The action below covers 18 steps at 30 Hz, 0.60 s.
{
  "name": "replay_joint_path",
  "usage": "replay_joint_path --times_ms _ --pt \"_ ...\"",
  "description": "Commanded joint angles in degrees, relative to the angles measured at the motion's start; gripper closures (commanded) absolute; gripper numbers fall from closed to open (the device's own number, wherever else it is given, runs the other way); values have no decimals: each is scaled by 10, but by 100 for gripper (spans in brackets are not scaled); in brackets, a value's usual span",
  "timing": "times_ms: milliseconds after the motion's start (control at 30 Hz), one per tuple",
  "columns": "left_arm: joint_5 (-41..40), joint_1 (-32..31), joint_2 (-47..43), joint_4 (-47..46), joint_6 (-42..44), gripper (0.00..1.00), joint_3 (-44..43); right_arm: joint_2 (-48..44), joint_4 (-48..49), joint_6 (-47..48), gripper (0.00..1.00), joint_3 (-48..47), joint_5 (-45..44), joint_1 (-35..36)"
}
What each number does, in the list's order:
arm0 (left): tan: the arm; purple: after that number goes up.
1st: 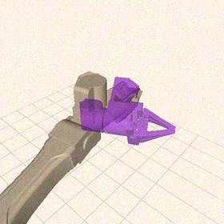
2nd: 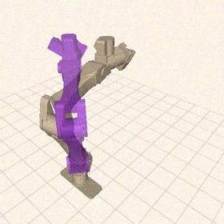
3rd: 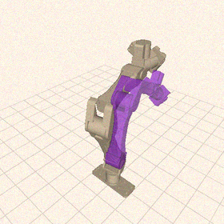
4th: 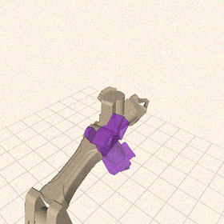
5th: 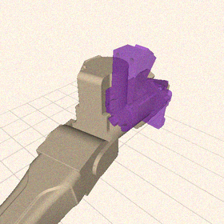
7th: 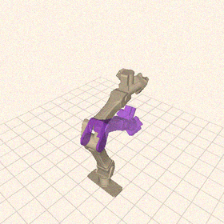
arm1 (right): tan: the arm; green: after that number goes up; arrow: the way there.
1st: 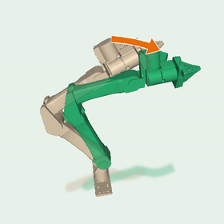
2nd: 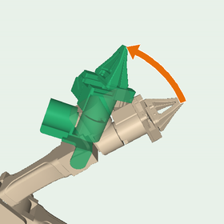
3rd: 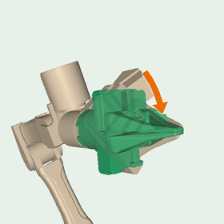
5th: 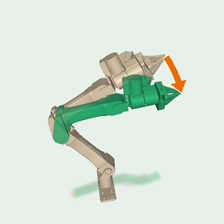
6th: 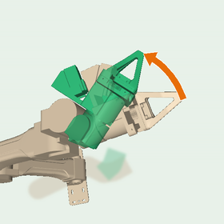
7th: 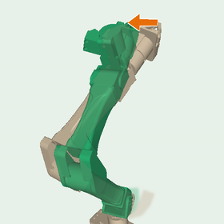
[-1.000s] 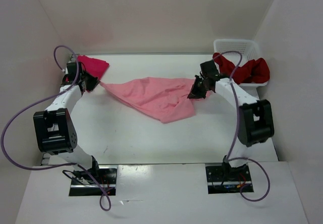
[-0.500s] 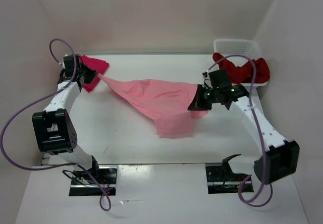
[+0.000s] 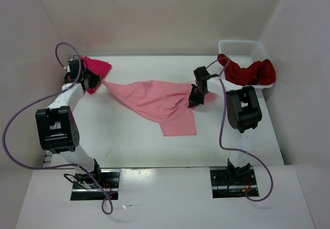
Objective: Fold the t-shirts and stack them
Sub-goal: Flatten out the tshirt
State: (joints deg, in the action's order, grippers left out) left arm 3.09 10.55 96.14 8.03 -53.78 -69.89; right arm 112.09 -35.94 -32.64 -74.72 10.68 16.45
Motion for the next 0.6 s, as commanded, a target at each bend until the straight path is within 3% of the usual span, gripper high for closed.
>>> replay_joint_path --times_ms 0,67,133,167,200,300,433,567 --pt "-12 -4 -23 -21 17 100 38 62 59 13 100 -108 -49 -30" --pt "-12 -4 -40 -21 17 100 66 77 45 14 98 -149 -42 -35" --pt "-6 -4 -63 -21 17 100 87 68 33 14 84 -177 -28 -35" --pt "-6 -4 -70 -14 17 100 98 54 33 14 77 -164 -22 -35" --pt "-6 -4 -86 -14 17 100 115 35 39 14 64 -144 -22 -35" --pt "-6 -4 -110 -9 31 100 135 -76 76 -4 48 -21 -14 -35" --pt "-6 -4 -121 -2 42 100 142 -203 112 -43 46 153 -14 -35" --pt "12 -10 -126 -2 47 100 148 -224 133 -82 55 224 -3 -46"
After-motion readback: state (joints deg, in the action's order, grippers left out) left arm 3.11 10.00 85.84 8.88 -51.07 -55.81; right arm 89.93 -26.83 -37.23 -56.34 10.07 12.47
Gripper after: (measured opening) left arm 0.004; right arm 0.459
